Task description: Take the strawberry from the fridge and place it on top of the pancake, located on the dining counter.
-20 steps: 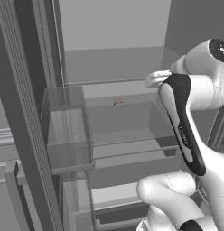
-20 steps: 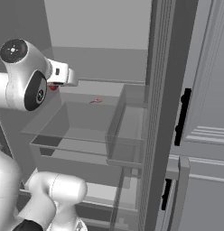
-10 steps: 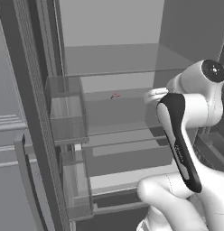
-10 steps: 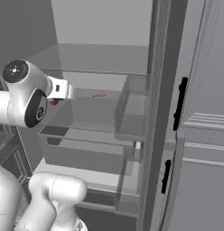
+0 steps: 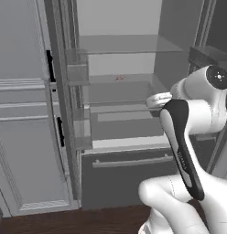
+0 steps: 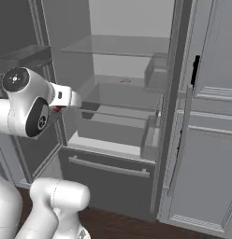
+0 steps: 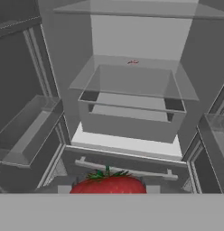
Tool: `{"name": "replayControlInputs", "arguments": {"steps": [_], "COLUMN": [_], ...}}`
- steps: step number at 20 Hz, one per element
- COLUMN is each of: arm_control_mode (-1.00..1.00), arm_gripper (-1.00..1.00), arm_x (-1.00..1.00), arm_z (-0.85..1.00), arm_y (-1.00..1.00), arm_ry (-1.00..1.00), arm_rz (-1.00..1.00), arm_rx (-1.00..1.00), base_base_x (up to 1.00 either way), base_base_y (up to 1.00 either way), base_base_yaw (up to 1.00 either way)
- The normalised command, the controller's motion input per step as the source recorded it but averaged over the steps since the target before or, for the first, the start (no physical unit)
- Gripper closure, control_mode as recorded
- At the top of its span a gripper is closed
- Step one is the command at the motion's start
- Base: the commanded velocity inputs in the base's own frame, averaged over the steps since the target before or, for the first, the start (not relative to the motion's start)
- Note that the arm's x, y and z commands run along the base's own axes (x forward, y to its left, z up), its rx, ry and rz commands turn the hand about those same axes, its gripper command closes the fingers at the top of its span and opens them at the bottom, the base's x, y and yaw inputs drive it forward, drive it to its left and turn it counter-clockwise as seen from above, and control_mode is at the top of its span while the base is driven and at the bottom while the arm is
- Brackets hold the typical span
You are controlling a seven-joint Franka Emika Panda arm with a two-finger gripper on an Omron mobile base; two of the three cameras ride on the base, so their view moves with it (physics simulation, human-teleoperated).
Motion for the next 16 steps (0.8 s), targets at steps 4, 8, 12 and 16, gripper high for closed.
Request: {"name": "replayControlInputs", "arguments": {"steps": [4,8,12,16], "arm_control_mode": [1.0,1.0,1.0,1.0], "arm_gripper": [1.0,1.0,1.0,1.0], "arm_x": [0.0,0.0,0.0,0.0], "arm_z": [0.0,0.0,0.0,0.0], "arm_y": [0.0,0.0,0.0,0.0], "arm_ry": [0.0,0.0,0.0,0.0], "arm_rz": [0.0,0.0,0.0,0.0], "arm_rx": [0.0,0.0,0.0,0.0], "base_base_x": [-1.0,-1.0,-1.0,-1.0], "base_base_y": [0.04,0.06,0.1,0.11], "base_base_yaw": [0.42,0.45,0.48,0.51]}}
